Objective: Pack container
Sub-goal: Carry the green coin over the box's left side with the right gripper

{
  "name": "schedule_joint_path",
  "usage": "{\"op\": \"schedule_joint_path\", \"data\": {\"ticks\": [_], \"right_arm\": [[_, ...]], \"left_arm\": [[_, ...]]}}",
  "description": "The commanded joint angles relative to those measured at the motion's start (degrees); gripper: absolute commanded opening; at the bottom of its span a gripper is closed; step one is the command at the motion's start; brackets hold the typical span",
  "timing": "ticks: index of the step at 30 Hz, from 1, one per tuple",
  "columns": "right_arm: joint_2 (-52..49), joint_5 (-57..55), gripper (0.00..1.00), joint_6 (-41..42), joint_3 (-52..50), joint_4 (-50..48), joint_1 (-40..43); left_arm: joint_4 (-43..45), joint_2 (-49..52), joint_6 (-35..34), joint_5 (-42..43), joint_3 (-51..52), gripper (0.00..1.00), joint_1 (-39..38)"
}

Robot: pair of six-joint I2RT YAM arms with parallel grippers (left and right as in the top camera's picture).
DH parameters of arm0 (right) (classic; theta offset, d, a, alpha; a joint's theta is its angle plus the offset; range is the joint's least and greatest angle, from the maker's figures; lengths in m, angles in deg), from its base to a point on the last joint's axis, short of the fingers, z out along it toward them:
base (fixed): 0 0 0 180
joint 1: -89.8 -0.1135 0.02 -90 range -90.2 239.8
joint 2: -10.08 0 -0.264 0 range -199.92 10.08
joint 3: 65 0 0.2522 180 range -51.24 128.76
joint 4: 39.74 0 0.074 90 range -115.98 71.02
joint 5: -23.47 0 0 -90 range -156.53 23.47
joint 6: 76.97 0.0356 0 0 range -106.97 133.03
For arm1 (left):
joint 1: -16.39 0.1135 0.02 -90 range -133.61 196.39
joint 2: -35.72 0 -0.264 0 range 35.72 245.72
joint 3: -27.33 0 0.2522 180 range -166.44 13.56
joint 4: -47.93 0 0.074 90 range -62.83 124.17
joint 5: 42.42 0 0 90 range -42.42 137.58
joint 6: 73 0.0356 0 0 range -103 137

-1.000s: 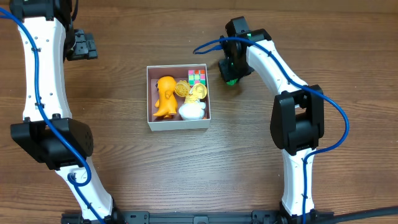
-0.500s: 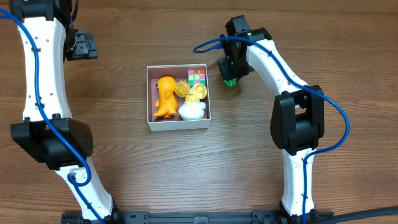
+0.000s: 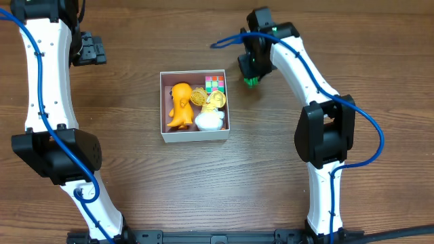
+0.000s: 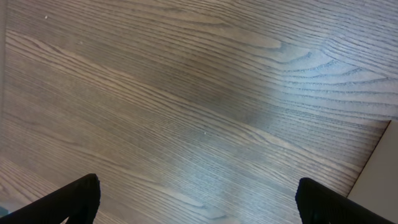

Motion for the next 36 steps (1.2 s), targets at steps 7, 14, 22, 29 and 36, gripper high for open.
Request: {"op": "schedule_joint_path", "data": {"ticks": [7,14,22,29,36], "right_arm": [[-0.04,-0.39,0.27,1.88,14.93,7.13,-2.27],[0.07,0.79,0.27,3.23,19.63,11.45,-7.19],[0.07,1.53,0.27,3.34,19.82,13.6,-14.71],[0.04,1.73,0.27,3.34,19.78,13.31,-19.37],[0.02,2.84,0.36,3.32,19.34,11.04,-20.2]], "left_arm": [[-0.09,0.74,1.09,0.24,-1.07,1.0,0.13],[-0.09,0.74,1.09,0.24,-1.07,1.0,0.13],[-0.09,0.74,1.09,0.24,-1.07,1.0,0.13],[-0.09,0.74,1.09,0.24,-1.07,1.0,0.13],[-0.09,0.74,1.09,0.24,-1.07,1.0,0.09]]}}
